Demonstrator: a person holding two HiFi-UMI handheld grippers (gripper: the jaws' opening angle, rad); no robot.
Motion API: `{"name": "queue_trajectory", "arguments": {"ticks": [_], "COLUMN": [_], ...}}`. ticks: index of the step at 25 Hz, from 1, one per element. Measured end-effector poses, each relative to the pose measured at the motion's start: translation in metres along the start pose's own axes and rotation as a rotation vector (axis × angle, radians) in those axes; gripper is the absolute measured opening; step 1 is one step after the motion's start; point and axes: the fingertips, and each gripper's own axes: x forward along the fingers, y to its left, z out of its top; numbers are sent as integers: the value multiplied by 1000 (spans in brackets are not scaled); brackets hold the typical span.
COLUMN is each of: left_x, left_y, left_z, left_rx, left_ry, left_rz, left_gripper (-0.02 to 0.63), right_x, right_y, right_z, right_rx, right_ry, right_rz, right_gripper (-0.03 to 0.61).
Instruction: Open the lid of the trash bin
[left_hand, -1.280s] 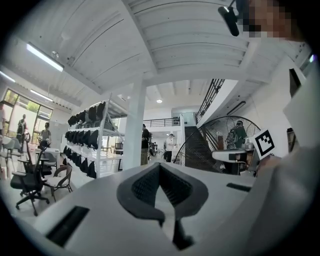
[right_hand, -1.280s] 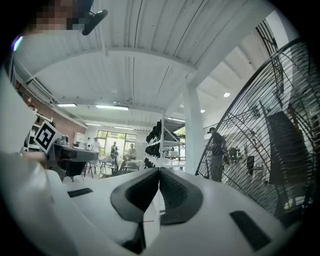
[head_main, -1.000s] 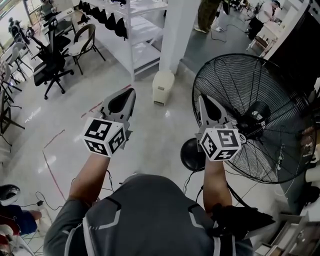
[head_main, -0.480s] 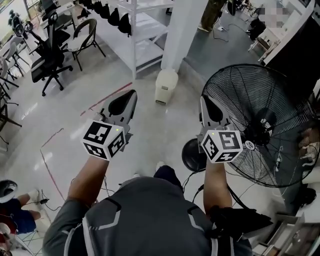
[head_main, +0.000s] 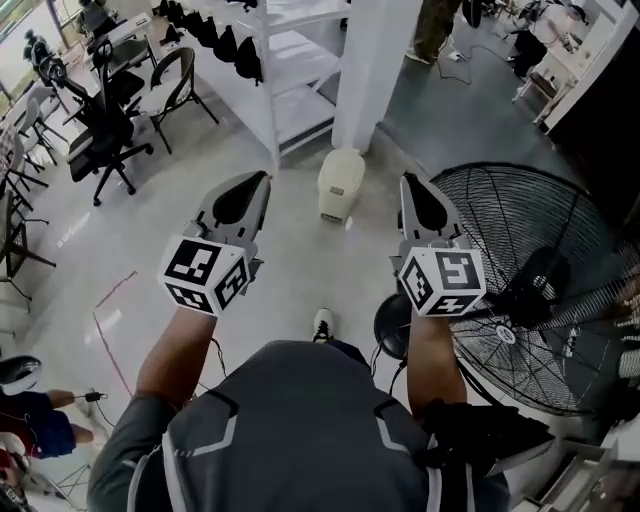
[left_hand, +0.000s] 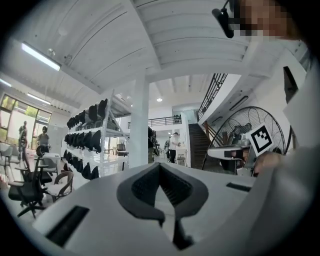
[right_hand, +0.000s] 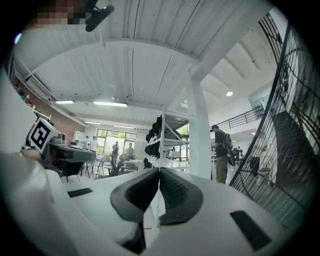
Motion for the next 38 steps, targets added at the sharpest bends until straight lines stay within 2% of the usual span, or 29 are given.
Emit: {"name": "queue_trajectory", "arguments": {"ticks": [4,9,20,27,33,38], "left_x": [47,96,171,217,266,318], "left_y": [9,18,13,29,69,124], "left_z": [-4,-2,-12,-23,-36,-39], "left_rx": [-4,-11,-21,-42,-56,-74], "left_ry": [11,17,35,67,65,57], "left_rz": [0,1,-30,-52,-120,-194], "left_gripper": [8,8,8,8,8,8], "right_x": [32,62,88,115,161,217], "right_y": [-34,-64,-80,-98,-106,-131], "right_z": [-10,-15,-28,-39,-43,-51], "right_rx": [17,-9,-18,17,18,21], "right_ry": [9,26,14,34,33,63], "right_rz": [-13,-18,28,7,-48,-163], "right_gripper": [26,28,28,26,26,26]}}
